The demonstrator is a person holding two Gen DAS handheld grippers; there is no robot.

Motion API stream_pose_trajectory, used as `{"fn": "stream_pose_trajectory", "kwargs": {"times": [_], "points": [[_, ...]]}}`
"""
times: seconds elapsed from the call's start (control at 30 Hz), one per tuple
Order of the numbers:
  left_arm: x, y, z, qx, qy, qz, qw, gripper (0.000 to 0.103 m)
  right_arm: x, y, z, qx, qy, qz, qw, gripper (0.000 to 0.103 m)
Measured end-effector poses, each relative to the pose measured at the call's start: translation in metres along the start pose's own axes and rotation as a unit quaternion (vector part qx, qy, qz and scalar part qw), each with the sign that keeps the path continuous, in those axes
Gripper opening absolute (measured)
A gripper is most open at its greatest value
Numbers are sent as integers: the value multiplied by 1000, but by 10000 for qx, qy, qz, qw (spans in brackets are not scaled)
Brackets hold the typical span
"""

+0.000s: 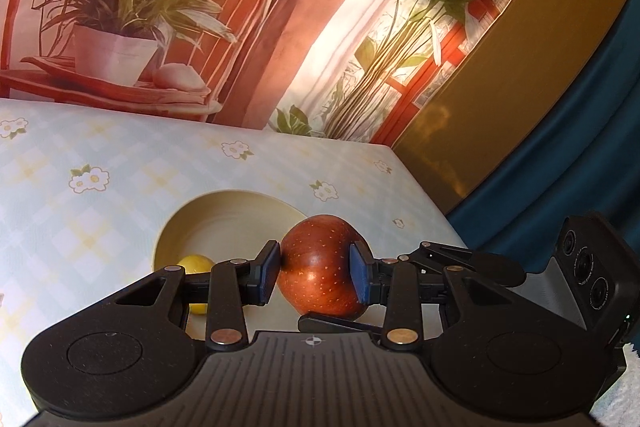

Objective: Organize fruits
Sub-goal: 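Carry the red apple onto the cream plate and open both tools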

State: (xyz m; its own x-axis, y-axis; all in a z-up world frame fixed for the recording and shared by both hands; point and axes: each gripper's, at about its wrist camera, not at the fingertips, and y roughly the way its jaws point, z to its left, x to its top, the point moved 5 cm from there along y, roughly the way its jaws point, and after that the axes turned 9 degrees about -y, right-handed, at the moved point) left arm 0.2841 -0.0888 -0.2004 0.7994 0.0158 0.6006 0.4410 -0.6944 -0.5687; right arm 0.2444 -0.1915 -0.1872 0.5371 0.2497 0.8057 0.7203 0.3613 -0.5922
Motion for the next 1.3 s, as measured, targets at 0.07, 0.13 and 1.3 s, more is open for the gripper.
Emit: {"fn": "stream_pose_trajectory", "kwargs": {"times": [0.07,0.13,1.3], "points": [[8,10,7,51,-29,27,10000,39,3,16,-8,23,-39,59,10000,52],[15,19,14,95,-79,59,9999,39,5,32,-15,33,-92,123,9999,52],[33,50,52,645,-251,120,9975,42,3,108,-41,-31,85,859,9963,53]]}}
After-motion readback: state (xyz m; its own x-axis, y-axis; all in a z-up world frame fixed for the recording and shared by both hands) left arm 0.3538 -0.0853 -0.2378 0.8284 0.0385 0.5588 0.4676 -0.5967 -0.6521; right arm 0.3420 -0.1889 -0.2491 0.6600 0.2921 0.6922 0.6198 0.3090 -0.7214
